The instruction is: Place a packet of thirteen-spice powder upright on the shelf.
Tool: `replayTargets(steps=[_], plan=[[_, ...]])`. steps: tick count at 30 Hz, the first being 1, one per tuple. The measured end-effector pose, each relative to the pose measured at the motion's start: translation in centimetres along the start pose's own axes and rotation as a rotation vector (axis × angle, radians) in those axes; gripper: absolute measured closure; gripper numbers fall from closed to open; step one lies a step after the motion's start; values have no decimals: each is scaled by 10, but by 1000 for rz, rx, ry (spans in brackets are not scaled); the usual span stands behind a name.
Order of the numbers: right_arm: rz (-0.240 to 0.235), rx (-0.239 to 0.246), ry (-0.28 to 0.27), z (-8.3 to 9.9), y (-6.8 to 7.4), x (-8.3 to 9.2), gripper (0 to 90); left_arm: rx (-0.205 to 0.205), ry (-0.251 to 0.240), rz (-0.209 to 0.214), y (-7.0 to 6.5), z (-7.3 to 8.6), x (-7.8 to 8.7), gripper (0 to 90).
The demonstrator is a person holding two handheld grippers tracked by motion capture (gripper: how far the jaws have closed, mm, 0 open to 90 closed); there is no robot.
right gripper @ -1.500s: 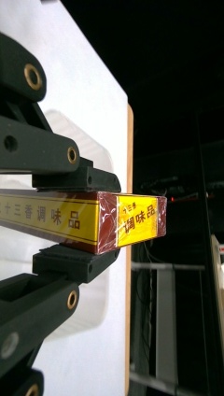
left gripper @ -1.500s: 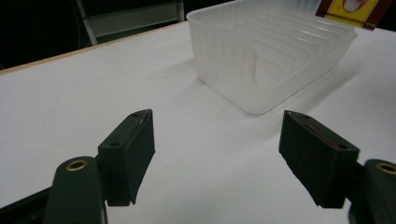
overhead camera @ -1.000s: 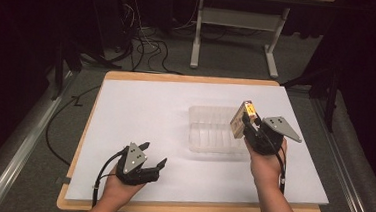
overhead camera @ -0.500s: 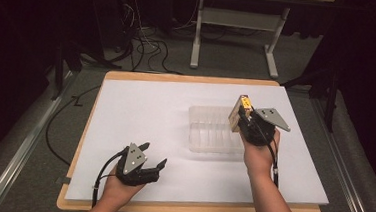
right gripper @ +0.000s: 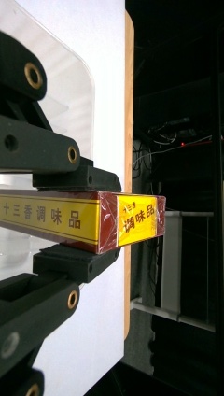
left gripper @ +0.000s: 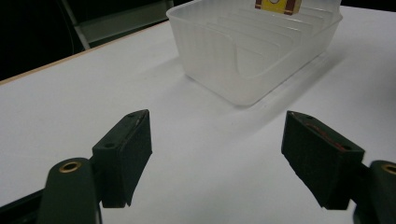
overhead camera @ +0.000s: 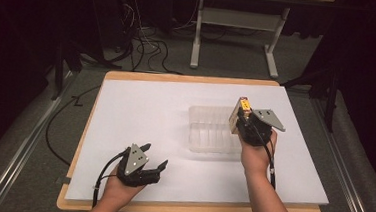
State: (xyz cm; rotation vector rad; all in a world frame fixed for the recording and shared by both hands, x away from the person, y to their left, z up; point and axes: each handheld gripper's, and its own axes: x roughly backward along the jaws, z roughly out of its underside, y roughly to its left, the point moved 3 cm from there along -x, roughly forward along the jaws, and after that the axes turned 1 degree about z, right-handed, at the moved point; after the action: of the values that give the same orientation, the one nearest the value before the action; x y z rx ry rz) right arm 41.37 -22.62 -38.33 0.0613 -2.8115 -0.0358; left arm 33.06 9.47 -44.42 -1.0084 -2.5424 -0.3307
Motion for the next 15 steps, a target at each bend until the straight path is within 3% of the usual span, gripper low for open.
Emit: replayTargets(steps=[15], plan=[[17,-16,15,10,1,-5,679,-13,14,7,-2,1,-2,251]])
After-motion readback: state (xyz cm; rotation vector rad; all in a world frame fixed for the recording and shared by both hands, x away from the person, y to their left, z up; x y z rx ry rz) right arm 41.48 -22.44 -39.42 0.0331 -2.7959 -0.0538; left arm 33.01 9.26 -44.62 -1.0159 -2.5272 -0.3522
